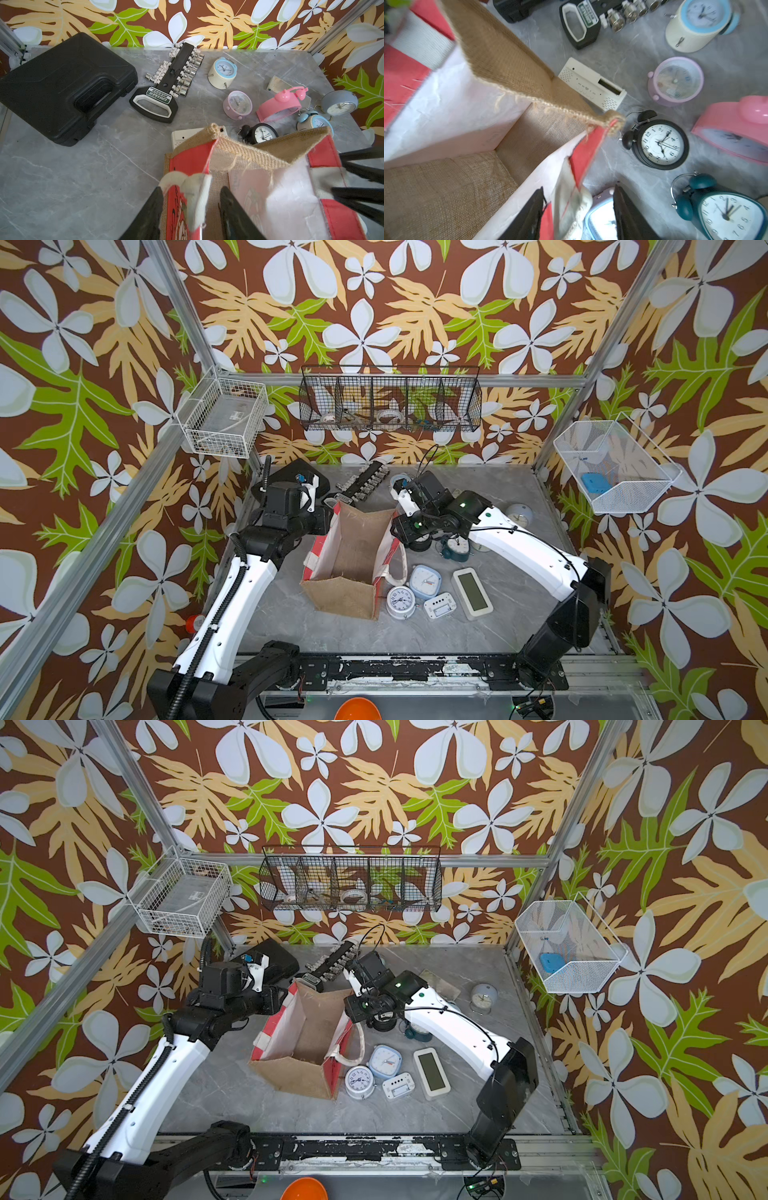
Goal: Put the alarm clock into the canvas bag
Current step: Adjust the canvas bag at the center of the board.
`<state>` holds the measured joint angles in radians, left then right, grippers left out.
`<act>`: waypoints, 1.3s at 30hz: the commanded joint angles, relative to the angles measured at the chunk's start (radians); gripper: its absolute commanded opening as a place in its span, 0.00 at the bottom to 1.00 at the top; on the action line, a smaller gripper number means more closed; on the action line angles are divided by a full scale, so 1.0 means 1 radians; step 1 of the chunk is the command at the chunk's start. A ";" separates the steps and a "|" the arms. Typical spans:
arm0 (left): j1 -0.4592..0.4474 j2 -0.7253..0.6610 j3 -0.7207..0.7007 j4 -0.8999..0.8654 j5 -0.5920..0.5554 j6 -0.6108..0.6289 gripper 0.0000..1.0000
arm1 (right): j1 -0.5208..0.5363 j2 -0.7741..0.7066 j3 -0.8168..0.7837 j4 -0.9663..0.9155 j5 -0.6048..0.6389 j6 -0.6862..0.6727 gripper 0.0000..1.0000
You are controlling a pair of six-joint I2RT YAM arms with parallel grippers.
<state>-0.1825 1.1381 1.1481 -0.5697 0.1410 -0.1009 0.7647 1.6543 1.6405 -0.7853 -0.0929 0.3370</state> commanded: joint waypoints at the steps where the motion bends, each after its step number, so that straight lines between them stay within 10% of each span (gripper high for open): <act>1: 0.002 0.041 0.014 0.039 0.033 0.043 0.49 | -0.010 -0.064 -0.030 0.042 0.073 -0.012 0.62; 13: 0.002 0.039 -0.097 0.178 0.036 0.065 0.23 | -0.326 -0.181 -0.195 0.158 -0.083 -0.384 0.89; 21: 0.002 -0.048 -0.190 0.277 0.066 0.040 0.14 | -0.428 -0.086 -0.241 0.167 -0.173 -0.891 0.85; 39: 0.002 -0.060 -0.220 0.316 0.076 0.030 0.13 | -0.544 0.313 0.146 -0.067 -0.350 -1.360 0.93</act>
<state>-0.1825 1.0782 0.9291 -0.3027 0.2108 -0.0586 0.2241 1.9251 1.7313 -0.7795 -0.3817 -0.9596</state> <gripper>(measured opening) 0.127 0.928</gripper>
